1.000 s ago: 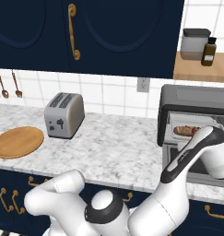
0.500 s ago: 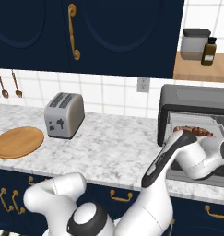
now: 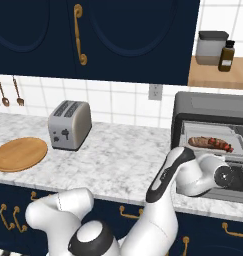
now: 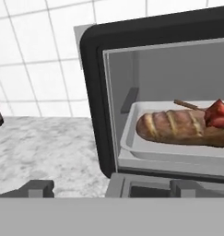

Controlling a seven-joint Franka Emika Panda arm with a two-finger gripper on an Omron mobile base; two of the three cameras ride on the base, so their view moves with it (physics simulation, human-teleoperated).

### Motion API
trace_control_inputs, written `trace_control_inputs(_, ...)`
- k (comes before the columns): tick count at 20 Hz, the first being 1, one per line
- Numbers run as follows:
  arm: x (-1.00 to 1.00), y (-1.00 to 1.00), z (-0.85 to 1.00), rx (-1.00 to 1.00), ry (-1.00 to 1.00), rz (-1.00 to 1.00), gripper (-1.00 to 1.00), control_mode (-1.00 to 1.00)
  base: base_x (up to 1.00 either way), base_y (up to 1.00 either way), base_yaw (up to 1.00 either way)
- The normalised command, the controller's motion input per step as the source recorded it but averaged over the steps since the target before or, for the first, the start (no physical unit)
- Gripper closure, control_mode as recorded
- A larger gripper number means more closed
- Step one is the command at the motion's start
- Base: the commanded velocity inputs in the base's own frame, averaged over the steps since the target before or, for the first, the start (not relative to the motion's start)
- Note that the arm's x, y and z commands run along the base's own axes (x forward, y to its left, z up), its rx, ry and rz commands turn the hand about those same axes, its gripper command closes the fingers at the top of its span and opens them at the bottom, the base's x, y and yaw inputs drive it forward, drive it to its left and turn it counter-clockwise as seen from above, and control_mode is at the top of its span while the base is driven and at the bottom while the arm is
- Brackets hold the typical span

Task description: Pick up the kebab skewer and baguette bread, and place them inside the toaster oven. Close the toaster oven door and start by setting the timer.

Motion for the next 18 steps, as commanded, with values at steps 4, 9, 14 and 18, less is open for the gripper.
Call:
trace_control_inputs(4, 0.0, -0.29, 0.0, 0.0, 0.0, -0.04, -1.0, -1.0, 0.0, 0.0, 0.0)
trace_control_inputs(9, 0.04, -0.45, 0.0, 0.0, 0.0, -0.07, -1.0, -1.0, 0.0, 0.0, 0.0)
trace_control_inputs(14, 0.15, -0.4, 0.0, 0.0, -0.02, -0.03, -1.0, -1.0, 0.0, 0.0, 0.0)
trace_control_inputs(18, 0.13, -0.26, 0.0, 0.0, -0.03, 0.0, -1.0, -1.0, 0.0, 0.0, 0.0)
